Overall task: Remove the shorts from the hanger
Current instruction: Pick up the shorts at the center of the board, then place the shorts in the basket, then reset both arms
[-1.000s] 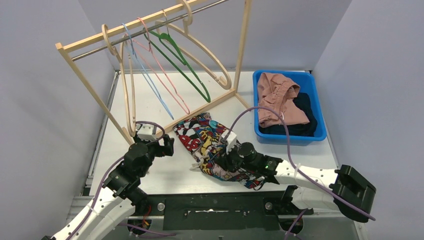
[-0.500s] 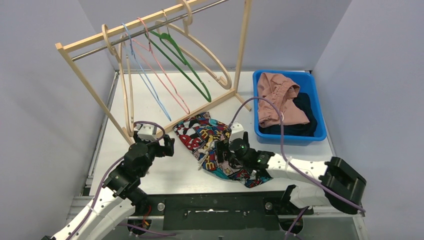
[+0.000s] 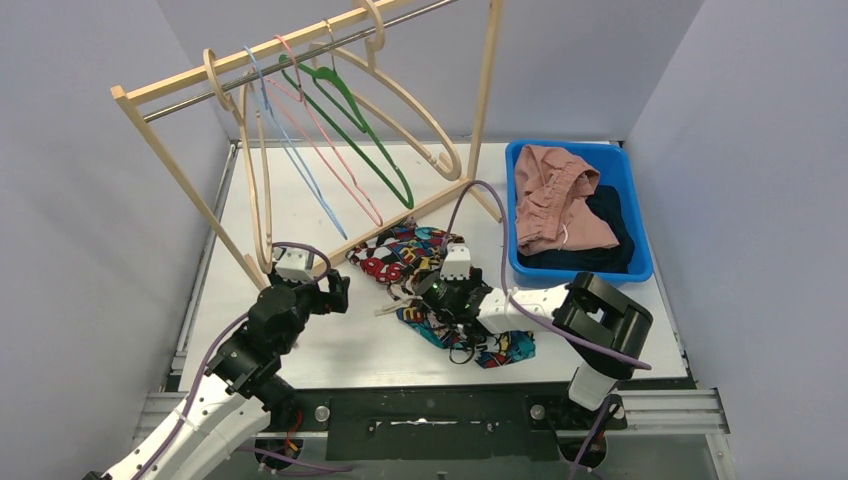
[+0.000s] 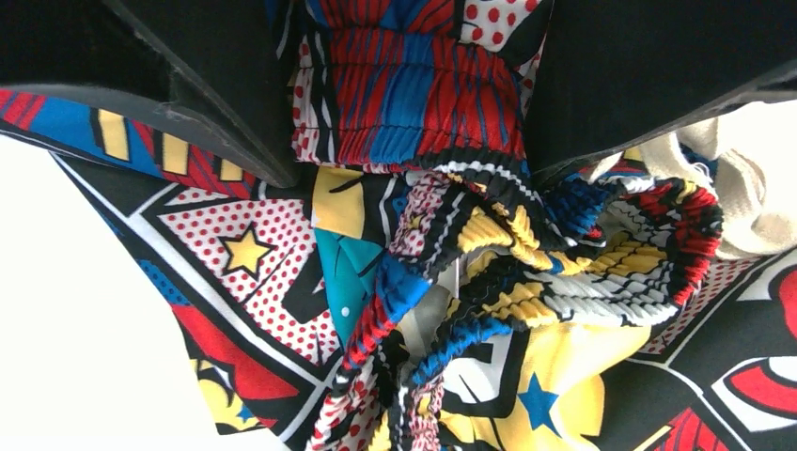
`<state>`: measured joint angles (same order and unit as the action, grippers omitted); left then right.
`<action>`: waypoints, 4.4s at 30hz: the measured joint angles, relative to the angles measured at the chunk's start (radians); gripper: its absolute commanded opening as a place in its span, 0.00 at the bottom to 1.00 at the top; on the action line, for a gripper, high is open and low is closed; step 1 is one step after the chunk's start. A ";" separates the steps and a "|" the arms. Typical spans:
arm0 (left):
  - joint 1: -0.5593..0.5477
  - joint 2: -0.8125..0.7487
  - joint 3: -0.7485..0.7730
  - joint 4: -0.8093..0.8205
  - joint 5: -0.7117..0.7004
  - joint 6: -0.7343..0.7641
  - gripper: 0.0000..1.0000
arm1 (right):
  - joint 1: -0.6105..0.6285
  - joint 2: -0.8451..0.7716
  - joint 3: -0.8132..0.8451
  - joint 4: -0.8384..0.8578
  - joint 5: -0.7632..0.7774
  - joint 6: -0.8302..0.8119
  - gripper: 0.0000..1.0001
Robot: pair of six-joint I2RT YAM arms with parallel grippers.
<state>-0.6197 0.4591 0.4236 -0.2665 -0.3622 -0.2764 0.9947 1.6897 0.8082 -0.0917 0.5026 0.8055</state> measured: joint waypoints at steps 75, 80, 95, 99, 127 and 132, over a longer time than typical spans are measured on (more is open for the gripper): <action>0.006 0.002 0.000 0.000 0.009 0.000 0.89 | -0.904 -0.103 0.196 -0.190 -0.228 -0.421 0.33; 0.006 0.012 0.000 0.000 0.012 0.000 0.89 | -0.903 -0.182 0.191 -0.260 -0.265 -0.405 0.42; 0.013 0.014 0.000 0.000 0.026 0.000 0.88 | -0.902 -0.624 0.206 -0.360 -0.380 -0.401 0.62; 0.014 0.016 0.000 0.000 0.031 0.000 0.89 | -0.903 -0.662 -0.035 -0.285 -0.427 -0.361 0.39; 0.015 -0.011 0.073 -0.094 -0.006 -0.202 0.88 | -0.909 -1.036 -0.101 -0.174 -0.637 -0.379 0.81; 0.018 -0.045 0.131 -0.205 -0.139 -0.302 0.89 | -0.908 -1.128 -0.113 -0.141 -0.671 -0.399 0.83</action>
<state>-0.6022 0.4137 0.5545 -0.4717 -0.5011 -0.5785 0.0868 0.5613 0.6949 -0.2325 -0.1680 0.4061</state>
